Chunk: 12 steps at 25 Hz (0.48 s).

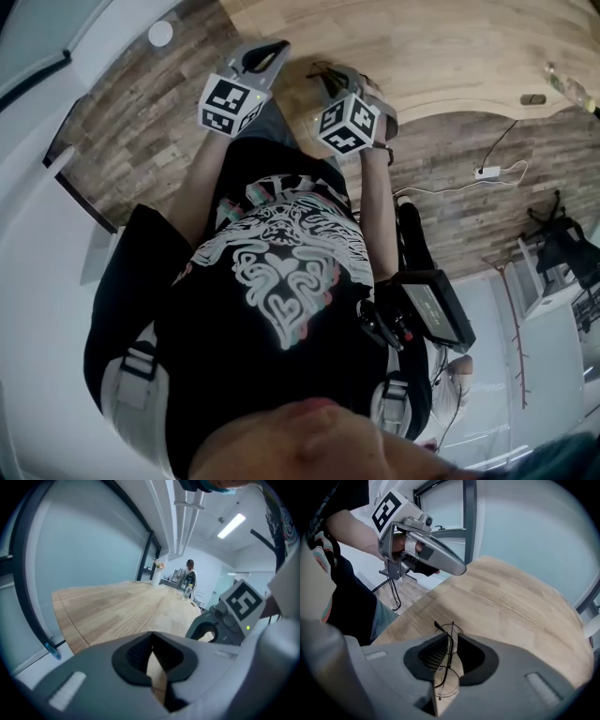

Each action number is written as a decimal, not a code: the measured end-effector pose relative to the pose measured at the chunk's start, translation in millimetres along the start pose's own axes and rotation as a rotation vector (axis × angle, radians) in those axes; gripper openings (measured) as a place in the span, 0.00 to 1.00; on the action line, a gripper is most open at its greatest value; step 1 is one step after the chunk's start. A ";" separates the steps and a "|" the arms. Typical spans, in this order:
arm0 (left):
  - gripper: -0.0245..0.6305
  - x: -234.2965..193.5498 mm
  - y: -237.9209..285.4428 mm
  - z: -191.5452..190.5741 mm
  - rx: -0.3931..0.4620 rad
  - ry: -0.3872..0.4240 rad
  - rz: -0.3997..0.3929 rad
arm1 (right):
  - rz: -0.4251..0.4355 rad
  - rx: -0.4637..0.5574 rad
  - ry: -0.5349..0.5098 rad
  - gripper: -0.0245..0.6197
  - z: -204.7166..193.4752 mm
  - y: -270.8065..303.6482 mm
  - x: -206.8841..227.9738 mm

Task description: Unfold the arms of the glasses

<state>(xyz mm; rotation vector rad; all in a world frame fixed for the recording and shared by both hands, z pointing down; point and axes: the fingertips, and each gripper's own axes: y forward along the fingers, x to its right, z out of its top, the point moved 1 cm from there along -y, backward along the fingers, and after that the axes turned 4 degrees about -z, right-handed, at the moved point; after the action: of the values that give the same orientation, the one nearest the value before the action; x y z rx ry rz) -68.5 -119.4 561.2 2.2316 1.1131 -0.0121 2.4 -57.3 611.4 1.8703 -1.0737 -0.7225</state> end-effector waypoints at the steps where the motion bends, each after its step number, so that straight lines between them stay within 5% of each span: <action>1: 0.02 0.4 -0.1 0.0 0.001 -0.001 0.000 | 0.015 -0.011 -0.010 0.14 -1.4 0.0 -1.8; 12: 0.02 -3.0 -9.7 -3.9 0.013 -0.030 0.016 | 0.071 -0.059 -0.326 0.14 13.1 7.2 -27.1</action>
<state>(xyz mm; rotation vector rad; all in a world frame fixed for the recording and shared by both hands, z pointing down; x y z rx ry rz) -78.4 -115.2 560.0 2.2443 1.0816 -0.0462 -23.5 -40.4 613.3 1.6915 -1.3002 -1.0299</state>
